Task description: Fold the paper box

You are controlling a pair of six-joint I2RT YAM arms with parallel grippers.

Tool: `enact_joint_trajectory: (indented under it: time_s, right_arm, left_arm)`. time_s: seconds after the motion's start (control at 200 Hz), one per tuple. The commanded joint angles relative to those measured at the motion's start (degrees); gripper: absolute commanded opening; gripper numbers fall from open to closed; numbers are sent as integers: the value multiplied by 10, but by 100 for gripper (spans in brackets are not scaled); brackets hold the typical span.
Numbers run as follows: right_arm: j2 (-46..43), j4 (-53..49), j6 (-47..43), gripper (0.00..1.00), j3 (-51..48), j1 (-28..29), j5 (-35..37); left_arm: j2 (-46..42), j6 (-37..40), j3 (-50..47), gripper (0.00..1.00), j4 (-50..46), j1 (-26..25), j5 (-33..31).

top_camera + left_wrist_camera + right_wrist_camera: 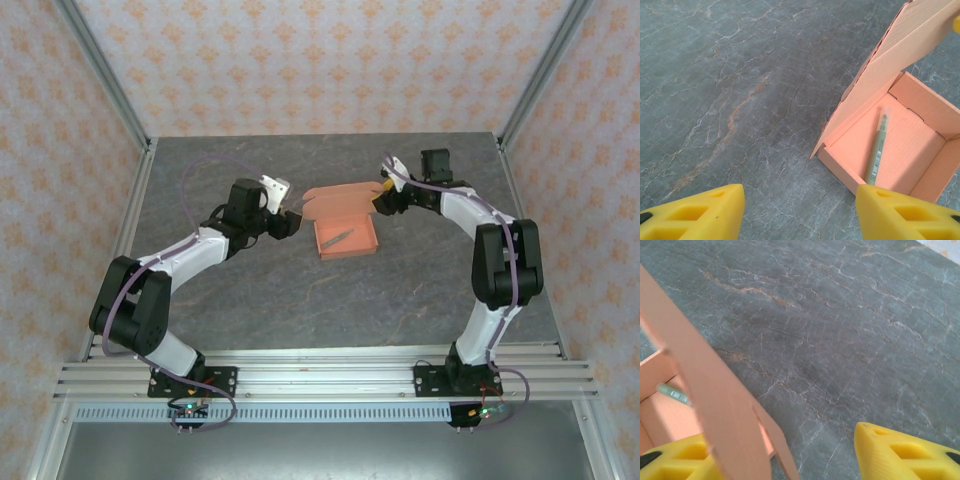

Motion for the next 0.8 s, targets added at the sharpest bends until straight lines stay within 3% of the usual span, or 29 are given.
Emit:
enact_joint_trajectory:
  time_s: [0.0, 0.425, 0.796]
  right_arm:
    - [14, -33, -38, 55, 27, 4, -43]
    - [28, -47, -45, 29, 40, 16, -16]
    - [18, -26, -32, 16, 28, 23, 47]
  left_arm:
    - [-6, 14, 23, 60, -10, 4, -1]
    - [1, 12, 33, 57, -25, 4, -15]
    - [13, 8, 41, 56, -28, 5, -9]
